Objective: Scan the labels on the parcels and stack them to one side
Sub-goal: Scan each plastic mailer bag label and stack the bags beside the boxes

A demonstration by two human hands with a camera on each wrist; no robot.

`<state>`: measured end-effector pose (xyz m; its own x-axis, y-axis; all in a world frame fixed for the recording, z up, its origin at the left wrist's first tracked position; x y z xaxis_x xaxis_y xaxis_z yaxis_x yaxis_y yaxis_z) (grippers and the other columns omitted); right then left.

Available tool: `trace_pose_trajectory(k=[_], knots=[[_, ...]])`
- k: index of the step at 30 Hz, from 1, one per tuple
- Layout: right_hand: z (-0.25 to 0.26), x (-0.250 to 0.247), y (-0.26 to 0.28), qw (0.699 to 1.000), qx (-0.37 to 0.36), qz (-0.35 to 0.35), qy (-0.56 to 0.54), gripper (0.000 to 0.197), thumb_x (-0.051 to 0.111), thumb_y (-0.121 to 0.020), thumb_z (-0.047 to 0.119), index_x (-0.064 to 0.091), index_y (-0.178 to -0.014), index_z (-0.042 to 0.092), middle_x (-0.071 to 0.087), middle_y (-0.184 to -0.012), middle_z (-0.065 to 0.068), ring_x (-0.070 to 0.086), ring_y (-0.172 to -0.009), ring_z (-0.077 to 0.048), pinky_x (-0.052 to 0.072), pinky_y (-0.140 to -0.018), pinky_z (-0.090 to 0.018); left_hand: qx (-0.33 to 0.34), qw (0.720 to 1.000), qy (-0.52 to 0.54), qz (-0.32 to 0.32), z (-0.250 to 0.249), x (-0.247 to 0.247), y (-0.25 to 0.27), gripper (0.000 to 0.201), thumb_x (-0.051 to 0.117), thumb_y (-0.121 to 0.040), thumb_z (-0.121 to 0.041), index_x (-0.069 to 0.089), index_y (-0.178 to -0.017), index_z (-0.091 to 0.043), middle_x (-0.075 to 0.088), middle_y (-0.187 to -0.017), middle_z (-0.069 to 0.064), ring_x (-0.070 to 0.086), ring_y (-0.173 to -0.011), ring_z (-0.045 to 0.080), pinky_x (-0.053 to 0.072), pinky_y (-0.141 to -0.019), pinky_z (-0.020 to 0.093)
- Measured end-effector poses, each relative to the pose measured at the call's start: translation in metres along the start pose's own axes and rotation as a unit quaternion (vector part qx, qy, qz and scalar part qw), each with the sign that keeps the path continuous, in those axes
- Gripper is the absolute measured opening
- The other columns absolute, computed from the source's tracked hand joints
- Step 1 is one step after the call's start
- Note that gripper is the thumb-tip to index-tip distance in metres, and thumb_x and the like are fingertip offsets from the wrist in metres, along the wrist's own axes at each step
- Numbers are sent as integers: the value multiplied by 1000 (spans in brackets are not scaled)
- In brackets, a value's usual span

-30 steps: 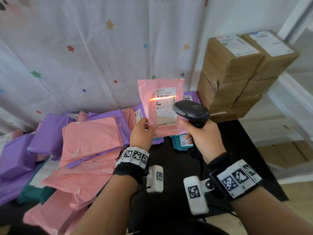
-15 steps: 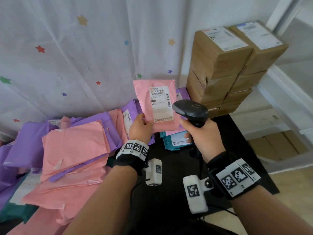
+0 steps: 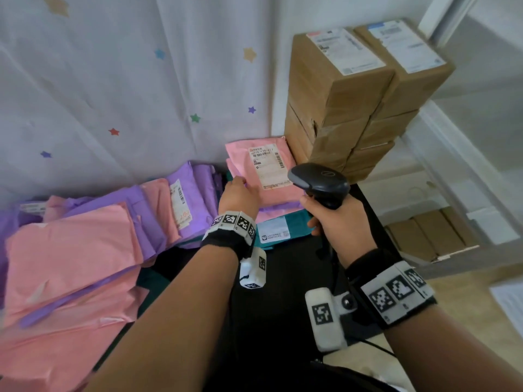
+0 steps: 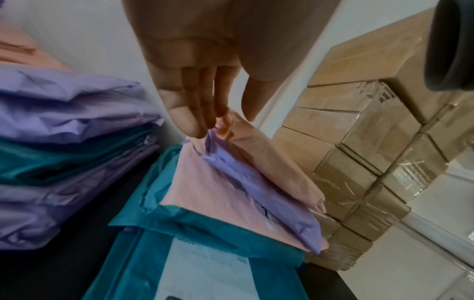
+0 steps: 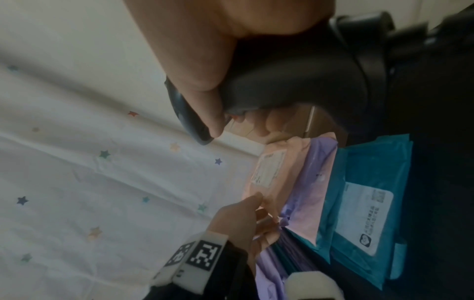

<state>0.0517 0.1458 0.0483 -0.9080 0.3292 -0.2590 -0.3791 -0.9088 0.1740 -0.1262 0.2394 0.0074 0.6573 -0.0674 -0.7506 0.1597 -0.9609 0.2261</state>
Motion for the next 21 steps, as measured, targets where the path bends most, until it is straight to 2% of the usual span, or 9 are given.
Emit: trace_pose_trajectory(k=[3,5,8,11,12,15,17,19,21], knots=[[0,5,1,1000,-4,10,5,17,78,-83,29,67,-91,20,68,-65,3,66,-55,-3,54,-57,-26,26,999,-25,-5,5,-8,7,41,48,-94,-23,48,-133,-10,46,-133,17,51,-117,33,40,-100,36],[1,13,2,1000,-6,19,6,20,78,-83,30,68,-94,17,68,-65,3,66,-55,-3,53,-57,-26,45,998,-21,-26,11,-21,15,45,51,-91,-18,46,-136,-12,46,-134,15,48,-120,31,40,-101,36],[4,31,8,999,-8,36,-11,25,79,-81,29,69,-96,12,68,-61,2,66,-54,-5,52,-54,-23,68,995,8,-76,27,-49,34,40,53,-91,-15,52,-131,-14,53,-129,12,53,-115,28,42,-97,33],[8,57,20,998,-15,64,-18,22,80,-80,28,68,-95,18,72,-79,-4,69,-64,-13,57,-64,-35,80,988,41,-124,54,-82,56,32,53,-89,-9,61,-120,-13,58,-123,11,55,-112,27,43,-95,33],[9,67,26,997,-17,71,-18,18,80,-80,28,68,-91,20,72,-79,-4,69,-65,-16,58,-65,-36,79,987,35,-136,66,-93,62,31,54,-88,-7,63,-117,-12,59,-122,11,55,-111,27,42,-94,33],[13,95,44,995,-25,96,-29,12,79,-81,23,70,-86,17,70,-63,4,66,-54,-8,53,-51,-26,79,982,-29,-169,101,-126,78,29,56,-84,-4,67,-111,-8,62,-116,14,55,-108,32,40,-94,35],[16,112,57,992,-34,119,-36,9,78,-82,19,69,-83,18,68,-58,7,62,-49,-4,50,-46,-21,65,978,-99,-174,126,-147,84,29,57,-83,-5,67,-110,-9,62,-113,16,55,-105,33,40,-91,37],[18,126,69,989,-36,137,-46,10,78,-82,16,69,-81,18,68,-58,6,61,-48,-3,49,-44,-20,20,973,-180,-143,154,-164,88,33,58,-83,-11,64,-115,-14,60,-117,12,53,-106,32,40,-90,36],[19,137,77,988,-40,145,-44,10,78,-82,14,69,-81,17,67,-57,6,60,-47,-3,49,-44,-19,-32,971,-213,-107,181,-177,91,40,63,-80,-17,61,-120,-18,57,-122,8,51,-110,30,41,-92,35]])
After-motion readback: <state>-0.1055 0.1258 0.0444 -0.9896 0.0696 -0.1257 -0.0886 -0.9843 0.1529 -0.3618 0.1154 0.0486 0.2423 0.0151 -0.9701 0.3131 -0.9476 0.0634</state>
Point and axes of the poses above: each hand's wrist, its own y-axis away from the middle knuckle, its own x-axis out of the palm, z = x × y, the point moved 3 cm from there along -y, towards the middle knuckle
